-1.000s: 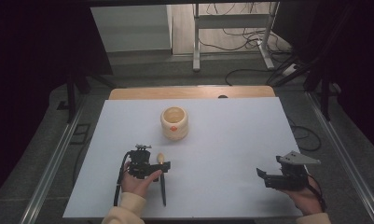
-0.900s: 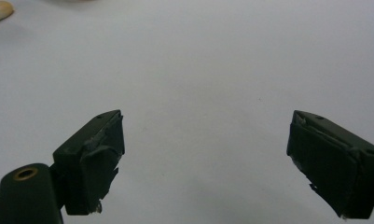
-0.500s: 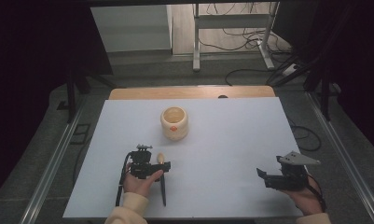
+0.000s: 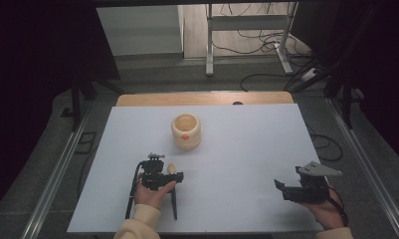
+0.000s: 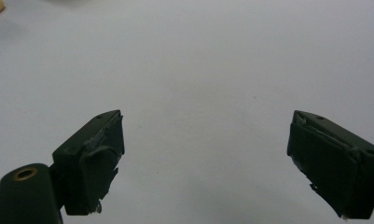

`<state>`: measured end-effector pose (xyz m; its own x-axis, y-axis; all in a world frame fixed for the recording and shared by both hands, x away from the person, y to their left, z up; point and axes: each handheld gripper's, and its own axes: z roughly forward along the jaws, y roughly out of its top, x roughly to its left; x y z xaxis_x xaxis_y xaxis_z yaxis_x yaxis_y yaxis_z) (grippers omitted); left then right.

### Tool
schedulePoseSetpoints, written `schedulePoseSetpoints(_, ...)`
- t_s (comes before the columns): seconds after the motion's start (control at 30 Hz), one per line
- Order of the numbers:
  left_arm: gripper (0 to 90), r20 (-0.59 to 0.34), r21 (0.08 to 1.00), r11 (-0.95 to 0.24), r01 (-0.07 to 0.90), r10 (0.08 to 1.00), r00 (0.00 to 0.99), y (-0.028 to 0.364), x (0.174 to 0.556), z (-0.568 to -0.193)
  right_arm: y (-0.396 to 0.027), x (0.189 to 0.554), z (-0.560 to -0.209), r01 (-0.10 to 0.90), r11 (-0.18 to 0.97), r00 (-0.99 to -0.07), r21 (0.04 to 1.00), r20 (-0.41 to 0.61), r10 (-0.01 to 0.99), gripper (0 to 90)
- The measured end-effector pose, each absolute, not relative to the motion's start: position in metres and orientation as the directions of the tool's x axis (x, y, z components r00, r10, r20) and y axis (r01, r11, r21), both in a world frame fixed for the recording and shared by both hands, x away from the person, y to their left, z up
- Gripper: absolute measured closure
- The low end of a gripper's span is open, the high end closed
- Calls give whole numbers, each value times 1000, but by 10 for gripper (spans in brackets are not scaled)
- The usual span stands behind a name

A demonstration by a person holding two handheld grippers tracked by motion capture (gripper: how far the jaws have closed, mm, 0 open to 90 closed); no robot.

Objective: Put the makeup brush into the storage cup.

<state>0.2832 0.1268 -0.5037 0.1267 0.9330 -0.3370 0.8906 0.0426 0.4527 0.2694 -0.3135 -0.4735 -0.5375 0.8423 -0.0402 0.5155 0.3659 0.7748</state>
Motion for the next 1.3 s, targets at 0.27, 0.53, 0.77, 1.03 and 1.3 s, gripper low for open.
schedulePoseSetpoints(0.27,203,-301,454,39,890,947,111,123,283,-503,-314,269,-473,516,360,-536,777,-35,843,112)
schedulePoseSetpoints(0.53,248,-258,446,28,895,961,99,117,285,-505,-312,271,-474,514,369,-547,775,-36,836,112)
schedulePoseSetpoints(0.77,297,-239,457,34,889,967,86,115,286,-507,-312,270,-473,510,371,-554,776,-34,832,112)
schedulePoseSetpoints(1.03,342,-224,445,25,895,971,85,111,287,-513,-311,271,-473,510,376,-551,773,-42,833,112)
schedulePoseSetpoints(1.3,385,-216,440,29,898,973,74,111,288,-519,-312,270,-474,512,381,-545,770,-51,837,113)
